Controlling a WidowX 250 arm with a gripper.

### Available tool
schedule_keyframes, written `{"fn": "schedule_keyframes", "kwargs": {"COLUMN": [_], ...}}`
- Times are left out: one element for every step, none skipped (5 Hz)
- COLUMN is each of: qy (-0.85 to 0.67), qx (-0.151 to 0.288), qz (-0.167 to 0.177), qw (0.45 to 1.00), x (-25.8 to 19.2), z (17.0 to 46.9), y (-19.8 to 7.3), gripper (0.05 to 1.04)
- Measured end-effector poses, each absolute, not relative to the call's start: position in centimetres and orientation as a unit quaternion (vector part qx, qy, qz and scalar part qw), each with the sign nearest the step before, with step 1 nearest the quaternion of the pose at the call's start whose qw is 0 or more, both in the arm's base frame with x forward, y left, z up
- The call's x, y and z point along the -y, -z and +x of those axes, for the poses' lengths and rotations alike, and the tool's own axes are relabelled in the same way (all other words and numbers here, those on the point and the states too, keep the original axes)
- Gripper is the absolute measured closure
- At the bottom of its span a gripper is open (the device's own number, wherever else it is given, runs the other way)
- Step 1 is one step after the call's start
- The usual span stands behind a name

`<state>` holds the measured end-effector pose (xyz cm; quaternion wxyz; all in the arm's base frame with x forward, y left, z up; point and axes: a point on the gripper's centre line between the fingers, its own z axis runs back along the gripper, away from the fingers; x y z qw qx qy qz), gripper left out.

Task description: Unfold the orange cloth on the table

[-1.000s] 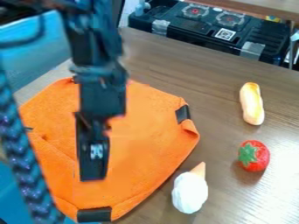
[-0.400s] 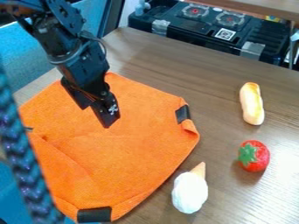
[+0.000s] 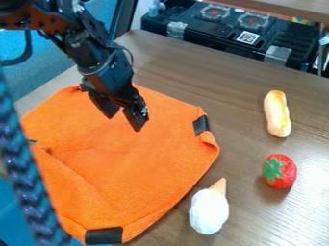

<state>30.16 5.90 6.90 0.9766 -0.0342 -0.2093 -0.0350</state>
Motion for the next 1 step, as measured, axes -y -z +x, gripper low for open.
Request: {"fn": "schedule_keyframes", "kwargs": {"qy": [0.013], "qx": [0.198], "qz": [-0.023], "qw": [0.980], "x": [-6.78], "z": [31.37], "y": [-5.37], "gripper": [0.083]}}
